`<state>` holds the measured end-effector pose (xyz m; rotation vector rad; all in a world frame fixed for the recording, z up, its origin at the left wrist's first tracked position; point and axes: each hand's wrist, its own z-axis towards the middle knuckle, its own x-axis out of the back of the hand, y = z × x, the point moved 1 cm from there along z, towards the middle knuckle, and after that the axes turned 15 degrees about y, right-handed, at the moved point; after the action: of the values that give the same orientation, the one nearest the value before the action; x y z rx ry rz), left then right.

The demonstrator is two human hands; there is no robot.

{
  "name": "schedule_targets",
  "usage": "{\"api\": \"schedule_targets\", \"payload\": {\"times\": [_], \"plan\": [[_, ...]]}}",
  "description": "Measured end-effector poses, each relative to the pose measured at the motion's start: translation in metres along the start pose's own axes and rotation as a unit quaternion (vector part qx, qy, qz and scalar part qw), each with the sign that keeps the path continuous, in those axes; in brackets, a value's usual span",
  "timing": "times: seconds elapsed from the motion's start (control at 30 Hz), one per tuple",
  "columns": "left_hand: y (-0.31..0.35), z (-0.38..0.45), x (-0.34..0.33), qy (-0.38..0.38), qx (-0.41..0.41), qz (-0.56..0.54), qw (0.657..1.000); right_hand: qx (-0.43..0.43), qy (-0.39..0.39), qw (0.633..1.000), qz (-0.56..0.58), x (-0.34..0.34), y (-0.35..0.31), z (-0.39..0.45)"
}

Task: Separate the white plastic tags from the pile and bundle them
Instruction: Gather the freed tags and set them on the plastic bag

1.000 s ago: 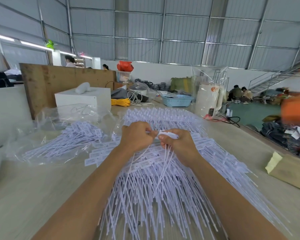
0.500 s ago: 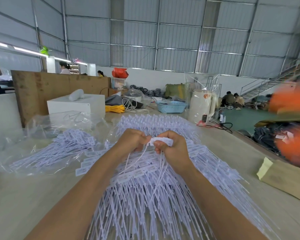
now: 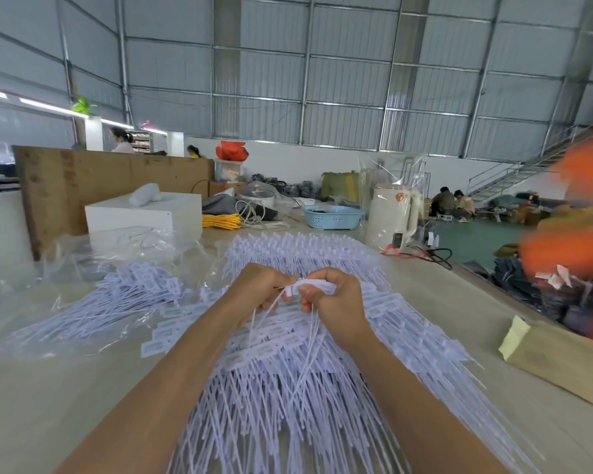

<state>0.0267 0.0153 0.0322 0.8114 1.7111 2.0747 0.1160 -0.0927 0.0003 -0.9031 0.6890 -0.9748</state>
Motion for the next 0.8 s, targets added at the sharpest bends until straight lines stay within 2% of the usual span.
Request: {"api": "schedule_targets", "payload": {"times": [0.07,0.13,0.2,0.23,0.33,0.43,0.53,0.6,0.7,0.8], "plan": [[-0.001,0.002,0.002,-0.022,0.023,-0.007,0.999,-0.017,0.013,1.0,-0.009,-0.003,0.0,-0.002],[-0.001,0.002,0.007,-0.044,0.033,-0.014,0.998,-0.047,0.074,0.996,-0.008,0.003,0.002,0.003],[0.001,0.002,0.008,-0.048,0.002,-0.029,0.998,-0.075,0.137,0.988,0.016,0.018,0.002,0.013],[0.002,0.002,0.007,-0.035,-0.028,-0.025,0.999,-0.075,0.143,0.987,0.029,0.024,0.0,0.016],[-0.004,0.001,-0.004,0.024,-0.103,0.059,0.993,-0.064,0.081,0.993,0.051,0.021,-0.005,0.016],[-0.014,0.003,-0.006,0.054,-0.16,0.124,0.978,-0.1,0.012,0.993,0.059,0.008,-0.003,0.008],[-0.018,0.008,-0.001,0.065,-0.172,0.15,0.971,-0.156,0.014,0.981,0.112,0.012,0.0,0.011],[-0.018,0.006,-0.003,0.046,-0.182,0.183,0.965,-0.186,0.007,0.974,0.13,0.017,0.0,0.015],[-0.017,0.002,-0.007,0.007,-0.206,0.218,0.954,-0.188,-0.069,0.978,0.06,0.014,0.002,0.012],[-0.016,0.001,-0.007,0.003,-0.234,0.214,0.948,-0.131,-0.104,0.986,-0.002,0.008,0.007,0.006]]}}
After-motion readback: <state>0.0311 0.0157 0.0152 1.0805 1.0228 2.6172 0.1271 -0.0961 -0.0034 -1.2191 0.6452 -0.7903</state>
